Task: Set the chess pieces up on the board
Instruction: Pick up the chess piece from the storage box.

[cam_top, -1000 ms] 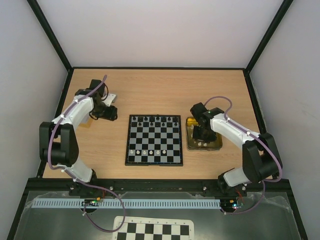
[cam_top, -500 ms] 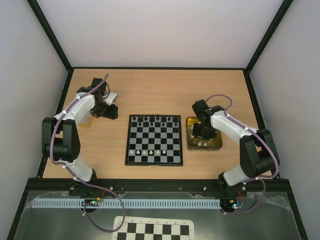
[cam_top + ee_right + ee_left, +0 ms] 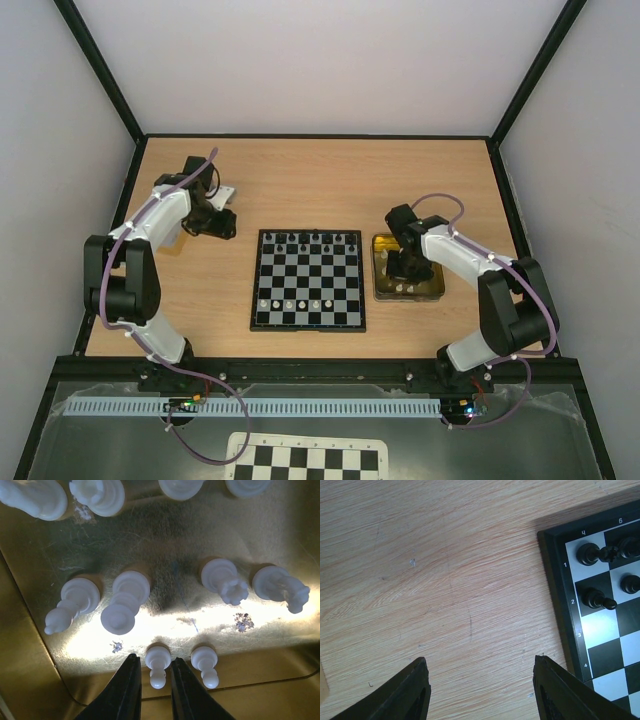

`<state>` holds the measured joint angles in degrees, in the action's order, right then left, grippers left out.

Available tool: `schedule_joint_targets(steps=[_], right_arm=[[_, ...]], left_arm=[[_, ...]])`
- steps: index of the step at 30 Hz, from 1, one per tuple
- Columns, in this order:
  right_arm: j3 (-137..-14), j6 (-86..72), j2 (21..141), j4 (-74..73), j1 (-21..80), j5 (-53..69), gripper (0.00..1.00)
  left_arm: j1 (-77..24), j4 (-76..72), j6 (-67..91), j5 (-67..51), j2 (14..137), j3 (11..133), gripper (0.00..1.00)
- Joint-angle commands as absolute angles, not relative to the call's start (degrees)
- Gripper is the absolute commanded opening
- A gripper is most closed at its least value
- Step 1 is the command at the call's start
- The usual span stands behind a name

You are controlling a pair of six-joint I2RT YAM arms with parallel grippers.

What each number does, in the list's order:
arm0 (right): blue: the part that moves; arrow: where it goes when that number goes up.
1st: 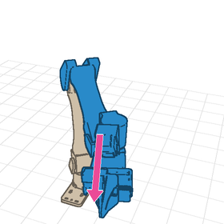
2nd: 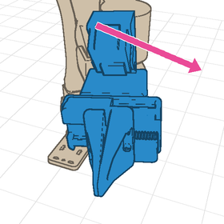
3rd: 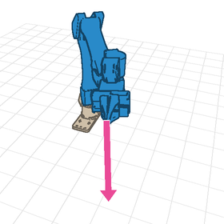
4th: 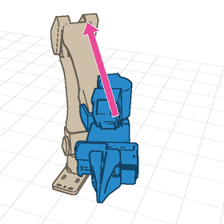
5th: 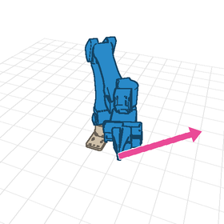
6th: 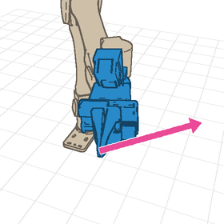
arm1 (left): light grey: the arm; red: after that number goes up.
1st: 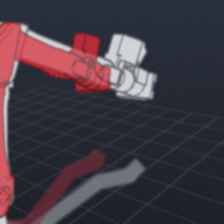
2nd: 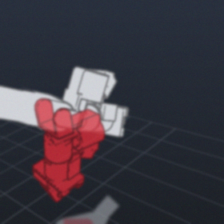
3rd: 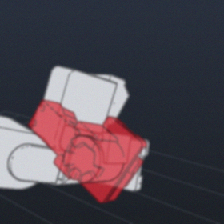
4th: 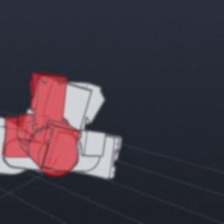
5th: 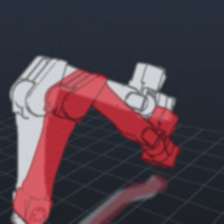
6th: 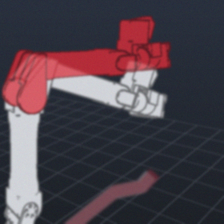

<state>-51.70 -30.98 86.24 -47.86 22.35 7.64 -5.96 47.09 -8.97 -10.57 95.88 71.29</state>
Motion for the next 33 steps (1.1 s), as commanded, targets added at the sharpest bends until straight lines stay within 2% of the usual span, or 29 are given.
schedule_joint_targets(steps=[1, 22, 33], right_arm=[[-50.45, -30.41, 85.03, -47.39, 22.06, 7.34, 0.16], [-49.06, -30.41, 86.37, -46.14, 22.06, 8.16, 0.13], [-48.58, -30.23, 85.96, -45.92, 22.07, 9.06, 0.15]], left_arm=[[-6.37, 48.58, -9.21, -9.92, 94.33, 72.15, 0.57], [-6.48, 48.29, -9.32, -9.84, 95.10, 72.77, 0.57], [-6.50, 48.42, -9.49, -9.60, 94.93, 72.79, 0.57]])
